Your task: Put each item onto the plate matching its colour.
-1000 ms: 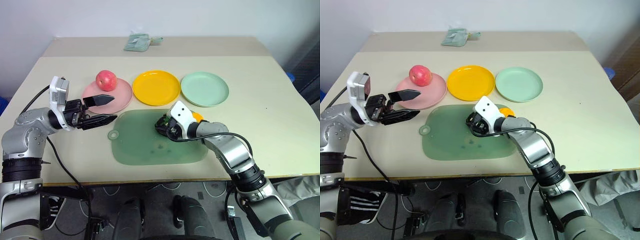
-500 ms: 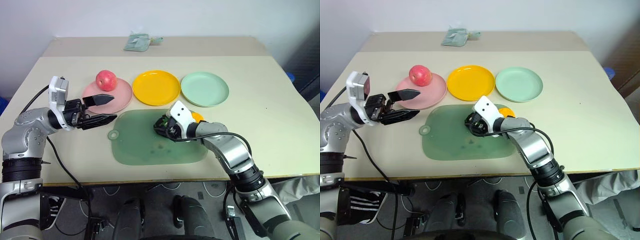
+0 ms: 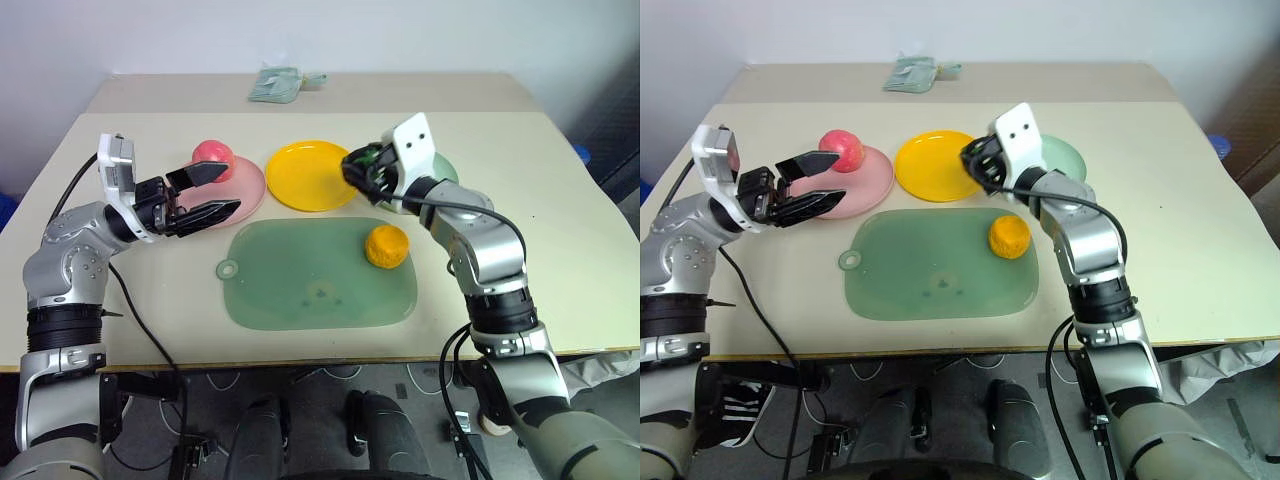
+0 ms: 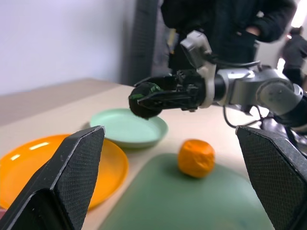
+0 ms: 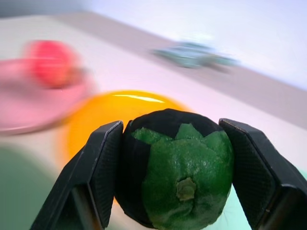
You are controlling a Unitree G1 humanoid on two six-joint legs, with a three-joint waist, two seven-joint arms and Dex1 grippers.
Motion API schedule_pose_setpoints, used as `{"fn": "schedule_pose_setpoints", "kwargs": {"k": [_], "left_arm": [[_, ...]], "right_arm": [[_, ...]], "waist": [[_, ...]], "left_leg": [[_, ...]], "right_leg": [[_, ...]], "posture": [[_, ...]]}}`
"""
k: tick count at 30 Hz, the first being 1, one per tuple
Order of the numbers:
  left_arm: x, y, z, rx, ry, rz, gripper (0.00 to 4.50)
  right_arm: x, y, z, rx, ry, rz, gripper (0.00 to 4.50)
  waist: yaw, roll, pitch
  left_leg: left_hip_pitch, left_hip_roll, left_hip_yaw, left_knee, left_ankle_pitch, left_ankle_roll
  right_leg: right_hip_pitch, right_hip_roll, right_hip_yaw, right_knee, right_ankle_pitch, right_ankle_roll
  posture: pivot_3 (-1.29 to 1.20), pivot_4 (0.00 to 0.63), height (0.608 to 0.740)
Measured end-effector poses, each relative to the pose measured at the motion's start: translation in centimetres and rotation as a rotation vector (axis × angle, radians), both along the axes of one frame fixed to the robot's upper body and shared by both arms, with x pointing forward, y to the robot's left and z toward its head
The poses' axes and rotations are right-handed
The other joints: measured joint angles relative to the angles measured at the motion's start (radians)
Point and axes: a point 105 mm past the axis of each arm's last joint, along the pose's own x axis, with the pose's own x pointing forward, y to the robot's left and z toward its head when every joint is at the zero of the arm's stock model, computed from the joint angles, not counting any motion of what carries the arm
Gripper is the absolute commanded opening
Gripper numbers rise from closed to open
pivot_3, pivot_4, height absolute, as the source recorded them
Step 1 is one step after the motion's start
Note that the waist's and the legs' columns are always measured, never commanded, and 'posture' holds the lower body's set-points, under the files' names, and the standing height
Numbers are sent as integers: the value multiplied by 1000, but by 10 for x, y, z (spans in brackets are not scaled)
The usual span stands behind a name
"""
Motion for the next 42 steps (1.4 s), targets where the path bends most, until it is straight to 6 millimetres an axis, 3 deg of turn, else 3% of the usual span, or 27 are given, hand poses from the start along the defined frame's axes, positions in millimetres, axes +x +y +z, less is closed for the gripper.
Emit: {"fn": "schedule_pose_setpoints", "kwargs": {"k": [4,9,13,16,20,22,24,29,32,37,42], "left_arm": [[15,-9,-2,-51,-28,111,4500],[21,-16,0,-82,-32,164,4500],[18,-22,-1,-62,-41,170,4500],[15,-22,-2,-52,-41,171,4500],[8,-17,-7,-4,-4,138,4500],[3,-12,-12,46,30,112,4500],[-5,-9,-16,102,49,69,4500],[-19,8,-17,195,137,-9,4500],[-28,9,-20,225,198,-78,4500],[-38,8,-28,215,280,-164,4500],[-37,7,-29,225,285,-172,4500]], "right_arm": [[23,-31,-1,-22,-28,-137,3227],[38,-46,-15,-84,-31,-158,3227],[44,-52,-39,-82,37,-169,4428],[46,-53,-40,-82,32,-169,4428],[43,-47,-26,-62,-7,-99,4428],[37,-43,-11,-10,-31,-33,4428],[17,-41,-2,-15,-46,86,4428],[-62,-20,-30,-77,134,437,4428],[-87,-15,-36,-124,176,497,4428],[-97,-20,-62,-177,269,455,4428],[-86,-24,-84,-197,297,373,4428]], "waist": [[0,0,0],[-8,0,0],[-9,1,0],[-8,1,1],[-7,1,1],[-7,2,1],[1,2,1],[5,2,1],[-1,2,1],[1,2,1],[2,2,1]], "left_leg": [[0,0,0,0,0,0],[0,0,0,-1,0,0],[0,0,1,-1,0,0],[0,0,1,-1,0,0],[0,0,1,-2,0,0],[0,1,0,-2,0,0],[0,1,-1,-2,0,0],[0,0,0,-2,0,0],[2,1,0,-1,0,0],[1,1,0,-1,0,-1],[0,0,0,-1,0,-1]], "right_leg": [[0,0,0,0,0,0],[0,0,0,0,0,0],[0,0,0,0,0,0],[0,0,0,0,0,0],[0,0,0,0,0,0],[0,0,0,0,0,0],[0,0,0,0,0,0],[0,-1,0,-1,0,1],[0,-1,0,-1,-2,-4],[-1,0,0,-1,-2,-5],[-1,0,0,-1,-2,-4]], "posture": [[0,150,740],[0,150,740],[0,150,740],[0,150,740],[0,150,740],[0,150,740],[0,150,740],[0,150,740],[0,150,740],[0,150,740],[0,150,740]]}}
